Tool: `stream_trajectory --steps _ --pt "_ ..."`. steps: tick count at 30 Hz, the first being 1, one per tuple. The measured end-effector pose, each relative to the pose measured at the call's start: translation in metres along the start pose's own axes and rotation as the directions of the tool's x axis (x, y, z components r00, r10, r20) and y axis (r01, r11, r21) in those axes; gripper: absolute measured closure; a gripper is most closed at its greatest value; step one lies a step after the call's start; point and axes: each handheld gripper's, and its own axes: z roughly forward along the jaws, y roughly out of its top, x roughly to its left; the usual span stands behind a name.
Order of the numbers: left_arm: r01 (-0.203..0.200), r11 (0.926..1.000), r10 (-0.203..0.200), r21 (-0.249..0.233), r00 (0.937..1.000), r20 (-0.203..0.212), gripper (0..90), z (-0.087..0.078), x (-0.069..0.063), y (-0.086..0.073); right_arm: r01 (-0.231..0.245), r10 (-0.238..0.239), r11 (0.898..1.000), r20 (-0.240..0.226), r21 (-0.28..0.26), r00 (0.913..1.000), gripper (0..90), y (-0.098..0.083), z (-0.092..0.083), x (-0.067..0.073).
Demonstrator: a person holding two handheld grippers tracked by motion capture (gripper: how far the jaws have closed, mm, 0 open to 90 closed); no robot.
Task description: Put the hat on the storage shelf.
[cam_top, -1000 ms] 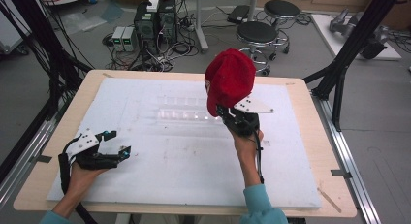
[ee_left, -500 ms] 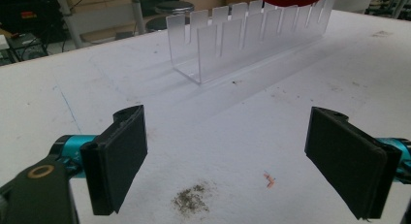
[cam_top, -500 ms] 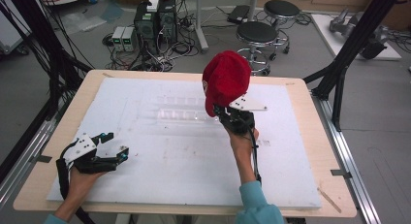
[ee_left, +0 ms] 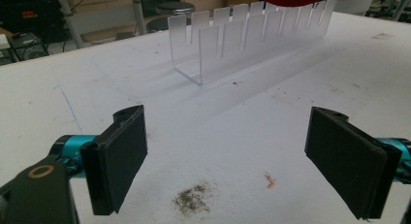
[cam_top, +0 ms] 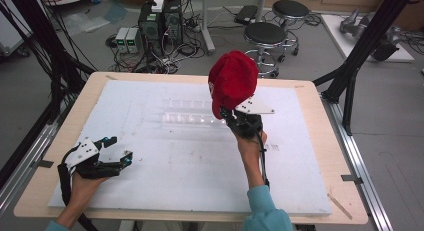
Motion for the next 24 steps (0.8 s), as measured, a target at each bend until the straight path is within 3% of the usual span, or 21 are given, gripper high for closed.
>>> stream_trajectory --steps 3,6,14,24 --pt "-0.001 1.0000 0.001 0.000 1.0000 0.000 15.7 0.0000 -0.0001 0.0000 0.007 -0.007 1.000 0.004 0.001 1.0000 85.8 0.0005 0.0004 0.0006" --pt "0.004 1.0000 -0.004 -0.001 1.0000 -0.001 15.7 0.0001 -0.0001 -0.0001 0.037 -0.037 0.999 0.039 0.024 0.9985 85.8 0.0024 -0.0002 0.0032" --pt "0.003 1.0000 -0.003 0.002 1.0000 -0.004 15.7 0.0002 0.0003 0.0000 -0.023 0.023 1.000 0.018 0.007 0.9996 85.8 0.0018 -0.0012 0.0000" --pt "0.003 1.0000 -0.003 0.003 1.0000 -0.005 15.7 0.0003 0.0001 0.0000 -0.014 0.014 1.000 0.018 0.014 0.9997 85.9 0.0029 0.0017 0.0034"
